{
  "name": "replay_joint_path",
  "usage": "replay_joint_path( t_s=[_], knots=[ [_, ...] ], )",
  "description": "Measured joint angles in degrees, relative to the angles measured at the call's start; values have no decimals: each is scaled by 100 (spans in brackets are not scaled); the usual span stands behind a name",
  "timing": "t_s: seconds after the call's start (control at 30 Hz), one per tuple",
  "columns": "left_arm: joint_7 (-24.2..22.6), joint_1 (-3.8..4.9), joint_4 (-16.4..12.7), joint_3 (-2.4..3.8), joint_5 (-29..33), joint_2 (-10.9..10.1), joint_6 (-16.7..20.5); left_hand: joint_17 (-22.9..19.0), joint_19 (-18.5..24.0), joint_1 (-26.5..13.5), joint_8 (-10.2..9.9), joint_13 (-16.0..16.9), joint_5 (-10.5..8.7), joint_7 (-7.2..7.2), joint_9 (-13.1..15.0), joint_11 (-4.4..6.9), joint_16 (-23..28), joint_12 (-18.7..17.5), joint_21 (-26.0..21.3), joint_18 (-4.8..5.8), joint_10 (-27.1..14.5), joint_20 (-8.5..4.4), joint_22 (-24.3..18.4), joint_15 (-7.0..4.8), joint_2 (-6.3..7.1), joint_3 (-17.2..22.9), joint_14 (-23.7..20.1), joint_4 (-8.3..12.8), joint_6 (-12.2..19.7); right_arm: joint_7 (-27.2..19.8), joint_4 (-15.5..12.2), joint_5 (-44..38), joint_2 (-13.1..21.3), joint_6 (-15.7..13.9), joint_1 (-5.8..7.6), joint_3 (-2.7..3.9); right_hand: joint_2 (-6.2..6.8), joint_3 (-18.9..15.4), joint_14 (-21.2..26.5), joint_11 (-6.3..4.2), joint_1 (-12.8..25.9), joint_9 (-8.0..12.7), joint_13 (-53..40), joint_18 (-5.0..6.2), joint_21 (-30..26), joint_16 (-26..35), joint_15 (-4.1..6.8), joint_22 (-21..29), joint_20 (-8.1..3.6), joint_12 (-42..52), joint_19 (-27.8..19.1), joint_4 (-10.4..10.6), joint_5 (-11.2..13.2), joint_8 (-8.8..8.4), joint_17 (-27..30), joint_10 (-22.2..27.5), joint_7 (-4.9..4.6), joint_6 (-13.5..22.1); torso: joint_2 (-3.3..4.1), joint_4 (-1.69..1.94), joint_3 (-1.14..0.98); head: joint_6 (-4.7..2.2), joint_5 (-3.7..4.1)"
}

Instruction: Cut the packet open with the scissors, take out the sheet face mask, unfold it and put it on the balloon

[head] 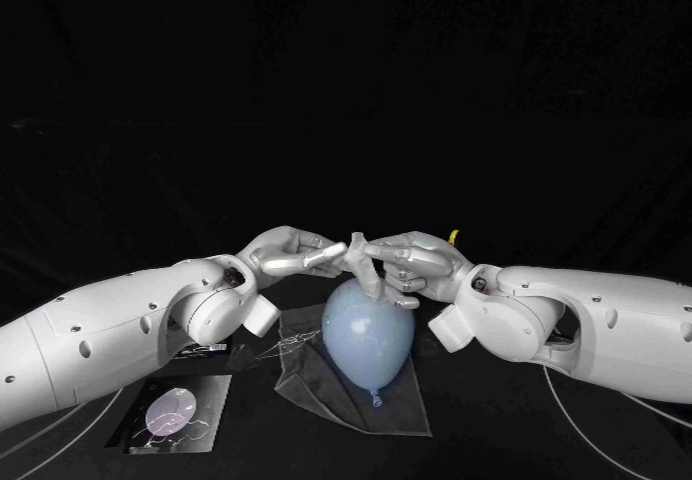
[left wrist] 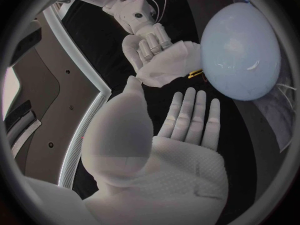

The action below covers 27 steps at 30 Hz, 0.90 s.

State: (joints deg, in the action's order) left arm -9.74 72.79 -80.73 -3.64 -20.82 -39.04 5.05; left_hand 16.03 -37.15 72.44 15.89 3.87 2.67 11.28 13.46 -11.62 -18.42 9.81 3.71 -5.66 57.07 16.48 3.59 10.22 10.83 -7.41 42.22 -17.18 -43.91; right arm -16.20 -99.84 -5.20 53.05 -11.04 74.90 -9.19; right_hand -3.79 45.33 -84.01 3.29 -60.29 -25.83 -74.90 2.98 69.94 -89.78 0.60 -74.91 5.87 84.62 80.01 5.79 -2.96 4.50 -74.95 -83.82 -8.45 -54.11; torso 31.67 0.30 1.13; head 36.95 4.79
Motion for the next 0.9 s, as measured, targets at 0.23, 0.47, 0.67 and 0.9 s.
replay_joint_path(
  t_s=[0.23,0.47,0.67,0.9],
  knots=[
    [-51,-5,-5,0,741,-34,-441,-58,78,-607,29,0,0,19,-13,60,-27,-50,0,-1,258,11,-5,-28,-519,281,125,13,-20,-20,19,79,47,36,9,2,8,140,1,53,401,19,-3,-1,0,-2,-50,0,21,-1,-21,-66,-145,0,1,-11,-54,70,-1,7,4,7,18],
    [-86,-6,-33,0,1212,-98,-662,-80,-283,-448,105,15,0,30,-32,119,-111,-83,44,0,605,10,33,-126,-1203,477,377,83,-134,-25,19,113,86,34,17,2,476,-110,20,99,1278,65,-4,-2,49,-1,-101,-3,72,37,-11,-28,-704,-21,5,-17,-60,65,-1,9,4,12,34],
    [-147,-7,-57,0,1406,-103,-801,-119,-226,497,162,14,0,61,-45,140,-111,-211,44,1,623,0,22,-112,-1097,450,399,235,-287,-19,21,123,91,8,22,2,621,-1020,20,102,1385,65,-5,-2,79,2,-102,-4,72,69,-10,127,-854,-21,4,-20,-76,4,-2,9,1,2,44],
    [-231,-7,-102,0,1436,-77,-960,-150,3,1221,234,11,0,23,-58,224,-82,-294,15,1,664,19,5,-112,-884,250,399,369,-453,5,41,117,82,-96,27,2,858,-1469,20,102,828,77,-3,-2,113,15,-102,-4,72,91,-11,-131,-185,-21,0,-20,-56,-23,-3,4,0,11,64]
  ],
)
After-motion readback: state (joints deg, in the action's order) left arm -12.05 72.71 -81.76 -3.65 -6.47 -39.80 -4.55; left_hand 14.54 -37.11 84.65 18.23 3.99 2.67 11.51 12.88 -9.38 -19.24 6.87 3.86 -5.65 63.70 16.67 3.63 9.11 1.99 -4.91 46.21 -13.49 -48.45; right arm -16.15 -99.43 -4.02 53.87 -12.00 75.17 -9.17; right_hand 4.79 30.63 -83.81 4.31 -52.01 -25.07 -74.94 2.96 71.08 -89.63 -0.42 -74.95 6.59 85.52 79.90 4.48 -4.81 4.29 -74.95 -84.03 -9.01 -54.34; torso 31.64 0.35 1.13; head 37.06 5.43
